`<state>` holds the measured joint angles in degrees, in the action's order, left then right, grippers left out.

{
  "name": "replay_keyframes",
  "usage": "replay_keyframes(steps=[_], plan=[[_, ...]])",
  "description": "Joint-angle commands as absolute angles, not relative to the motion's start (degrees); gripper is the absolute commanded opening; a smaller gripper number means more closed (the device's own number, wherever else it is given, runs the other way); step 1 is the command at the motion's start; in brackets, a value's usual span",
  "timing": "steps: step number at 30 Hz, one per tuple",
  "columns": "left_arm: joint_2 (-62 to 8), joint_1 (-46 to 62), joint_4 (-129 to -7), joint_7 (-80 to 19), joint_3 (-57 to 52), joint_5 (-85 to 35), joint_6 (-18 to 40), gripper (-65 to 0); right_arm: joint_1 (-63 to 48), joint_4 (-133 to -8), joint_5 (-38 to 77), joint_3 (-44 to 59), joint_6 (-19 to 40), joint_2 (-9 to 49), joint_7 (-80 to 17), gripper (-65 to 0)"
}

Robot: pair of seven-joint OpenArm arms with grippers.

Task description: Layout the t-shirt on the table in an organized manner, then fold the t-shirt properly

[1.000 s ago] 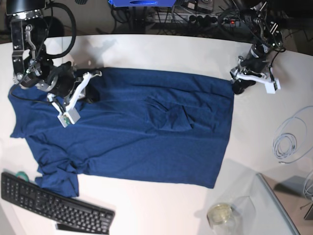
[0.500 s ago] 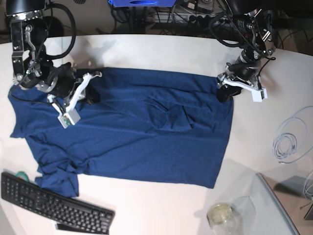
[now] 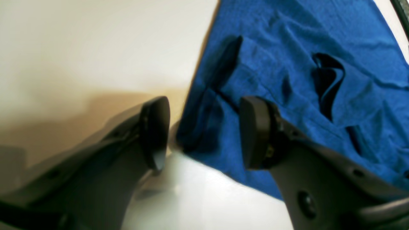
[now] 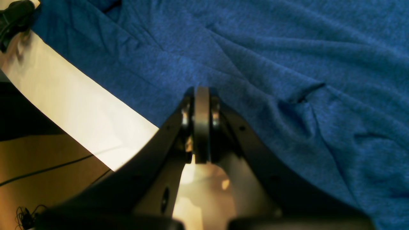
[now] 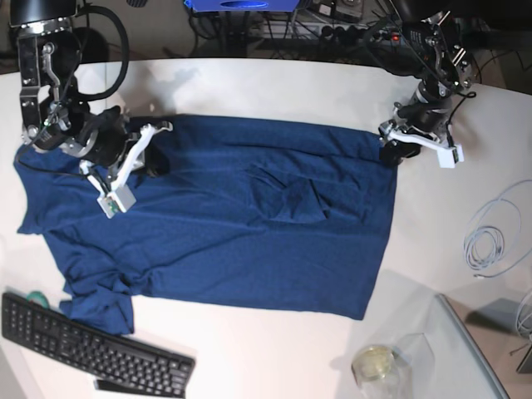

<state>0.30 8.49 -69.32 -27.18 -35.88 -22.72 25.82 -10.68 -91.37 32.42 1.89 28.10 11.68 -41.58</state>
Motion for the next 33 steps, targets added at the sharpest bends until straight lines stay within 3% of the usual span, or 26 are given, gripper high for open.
replay_keyframes(steps=[1, 13, 20, 31, 33], plan=[[0.75, 8.75, -69.23, -30.64, -34.77, -21.14, 25.19, -31.6, -9.98, -92.35, 33.36, 2.15, 28.62, 12.09, -40.40, -64.4], [0.75, 8.84, -69.23, -30.64, -34.51, -21.41, 25.10, -32.1, -10.33, -92.35, 33.36, 2.15, 28.62, 12.09, -40.40, -64.4], [0.75, 8.84, -69.23, -30.64, -34.51, -21.14, 25.10, -56.9, -10.15, -92.35, 33.36, 2.15, 28.62, 12.09, -40.40, -64.4], [0.75, 8.84, -69.32, -30.64, -34.51, -21.14, 25.10, -60.1, -10.15, -92.35, 33.45, 2.59, 28.35, 12.09, -40.40, -64.4], [0.75, 8.84, -69.32, -30.64, -34.51, -21.14, 25.10, -65.0, -10.51, -92.35, 33.63, 6.90, 28.26, 10.51, -40.40, -63.6]])
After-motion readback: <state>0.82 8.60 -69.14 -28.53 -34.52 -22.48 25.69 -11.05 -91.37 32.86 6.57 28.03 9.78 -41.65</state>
